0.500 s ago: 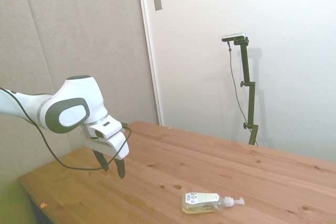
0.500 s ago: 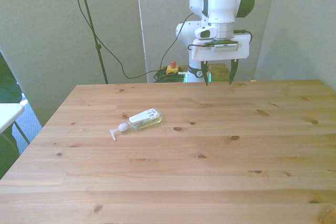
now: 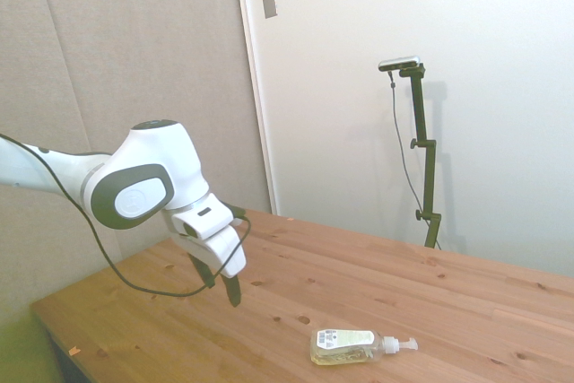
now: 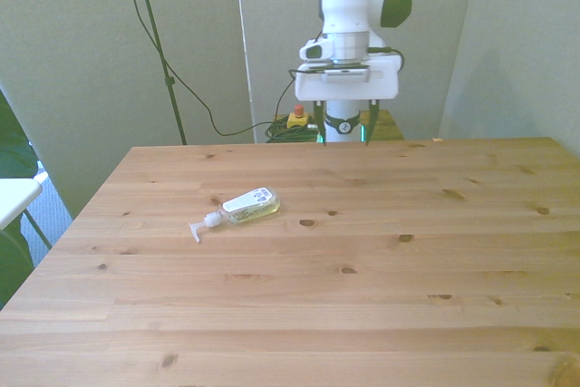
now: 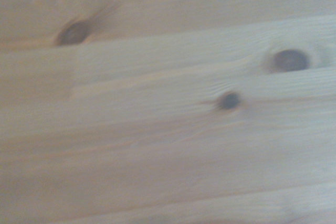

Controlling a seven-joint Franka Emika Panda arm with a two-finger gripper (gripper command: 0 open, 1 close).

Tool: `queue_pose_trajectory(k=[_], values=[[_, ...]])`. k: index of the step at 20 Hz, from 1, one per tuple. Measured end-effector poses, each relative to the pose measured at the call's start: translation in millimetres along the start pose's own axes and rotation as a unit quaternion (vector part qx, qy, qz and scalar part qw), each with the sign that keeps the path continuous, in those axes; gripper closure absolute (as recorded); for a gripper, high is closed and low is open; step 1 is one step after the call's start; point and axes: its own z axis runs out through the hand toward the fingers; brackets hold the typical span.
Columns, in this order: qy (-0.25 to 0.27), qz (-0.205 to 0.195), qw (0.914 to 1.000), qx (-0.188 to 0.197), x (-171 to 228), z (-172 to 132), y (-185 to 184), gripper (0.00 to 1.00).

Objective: Stand the sanitizer

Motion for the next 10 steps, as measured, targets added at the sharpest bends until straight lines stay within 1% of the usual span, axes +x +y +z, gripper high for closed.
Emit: queue_pose_trajectory(k=[2, 4, 6, 7, 8, 10], values=[[0.017, 0.034, 0.9993, 0.007, 36, 0, 14, 0.00], [0.030, 0.062, 0.9976, 0.012, 69, 6, 22, 0.00], [0.038, 0.088, 0.9954, 0.011, 96, 16, 24, 0.00], [0.036, 0.104, 0.9939, 0.006, 111, 27, 15, 0.00], [0.039, 0.108, 0.9934, 0.008, 112, 25, 14, 0.00], [0.056, 0.134, 0.9892, 0.022, 121, 23, 11, 0.00]])
